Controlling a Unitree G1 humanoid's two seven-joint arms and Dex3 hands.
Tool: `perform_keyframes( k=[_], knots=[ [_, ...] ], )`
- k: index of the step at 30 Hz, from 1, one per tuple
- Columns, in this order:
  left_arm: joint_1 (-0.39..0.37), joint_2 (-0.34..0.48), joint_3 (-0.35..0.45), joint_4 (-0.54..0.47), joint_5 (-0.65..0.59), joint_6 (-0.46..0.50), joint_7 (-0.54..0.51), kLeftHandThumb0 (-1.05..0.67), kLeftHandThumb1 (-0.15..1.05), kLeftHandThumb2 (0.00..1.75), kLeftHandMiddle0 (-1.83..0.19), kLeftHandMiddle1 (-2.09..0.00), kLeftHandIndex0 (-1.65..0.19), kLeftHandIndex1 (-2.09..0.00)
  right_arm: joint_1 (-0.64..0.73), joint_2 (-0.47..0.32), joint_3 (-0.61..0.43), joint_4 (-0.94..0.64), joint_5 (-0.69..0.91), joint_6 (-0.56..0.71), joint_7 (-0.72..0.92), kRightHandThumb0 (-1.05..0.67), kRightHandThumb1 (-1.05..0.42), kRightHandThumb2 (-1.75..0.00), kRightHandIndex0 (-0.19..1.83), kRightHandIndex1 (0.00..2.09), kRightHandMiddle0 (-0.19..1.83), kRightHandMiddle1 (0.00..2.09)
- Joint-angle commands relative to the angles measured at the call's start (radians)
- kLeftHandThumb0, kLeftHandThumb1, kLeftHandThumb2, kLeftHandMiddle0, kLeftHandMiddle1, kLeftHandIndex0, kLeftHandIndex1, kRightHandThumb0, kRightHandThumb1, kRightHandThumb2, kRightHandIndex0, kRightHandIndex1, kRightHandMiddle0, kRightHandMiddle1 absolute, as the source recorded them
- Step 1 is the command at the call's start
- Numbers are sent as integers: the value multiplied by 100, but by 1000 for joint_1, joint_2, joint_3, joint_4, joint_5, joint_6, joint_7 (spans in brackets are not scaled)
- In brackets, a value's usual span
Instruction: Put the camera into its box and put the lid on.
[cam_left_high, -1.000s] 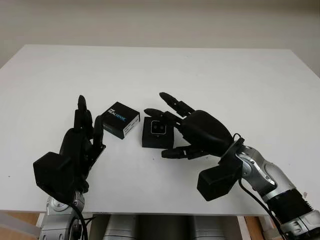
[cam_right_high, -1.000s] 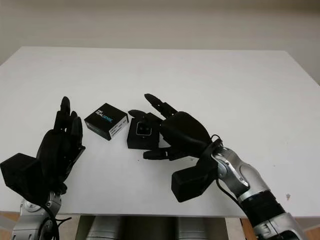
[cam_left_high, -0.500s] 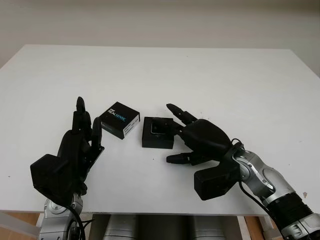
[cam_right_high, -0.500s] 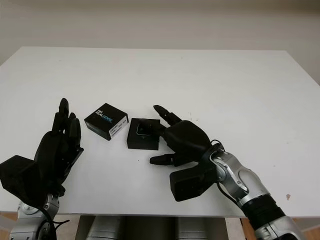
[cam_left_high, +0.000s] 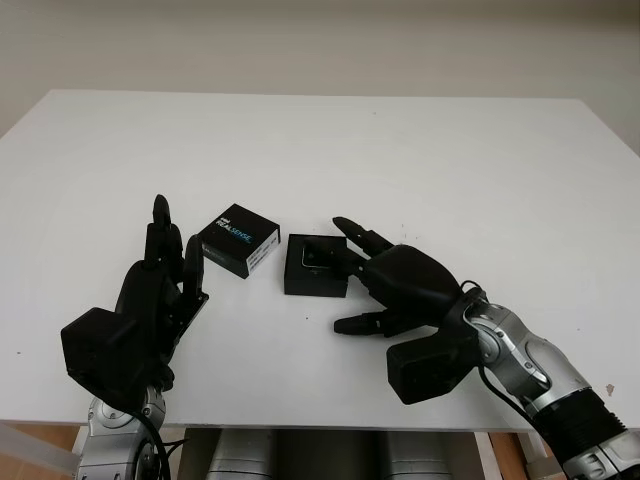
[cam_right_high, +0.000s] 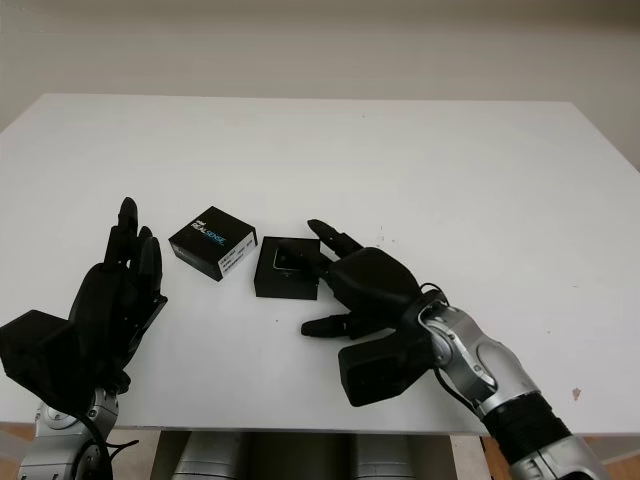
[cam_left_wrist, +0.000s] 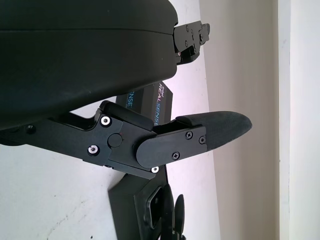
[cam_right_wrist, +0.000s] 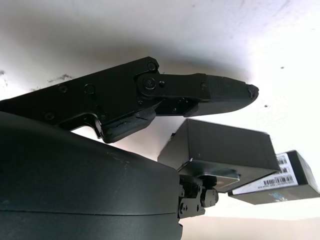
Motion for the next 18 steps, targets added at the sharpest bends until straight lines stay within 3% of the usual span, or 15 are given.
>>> perform_keyframes(
  k=[1,6,9,14,18],
  knots=[
    [-12,-15,11,-8,6,-34,26,-74,105,63,18,-3,19,-1,3,14,-30,-31,43,0,-13,-81,-105,-50,-17,3,-2,3],
    [-39,-79,30,19,71,-116,176,-66,105,44,-6,-10,-1,-10,-21,83,-130,-75,195,66,-37,-78,-105,-49,-14,4,-8,3],
    [-52,-56,13,49,234,-134,276,-66,105,32,-26,-9,-17,-13,-44,128,-196,-131,293,149,-23,-77,-105,-47,-11,5,-5,5],
    [-50,17,-56,25,512,-44,310,-72,105,15,-16,-2,-7,-4,-89,146,-283,-188,412,246,2,-74,-105,-47,-11,5,-2,6],
    [-76,76,-114,-17,658,73,228,-74,104,9,2,-2,4,-2,-140,155,-349,-201,503,363,30,-76,-105,-47,-12,5,-4,5]
  ],
)
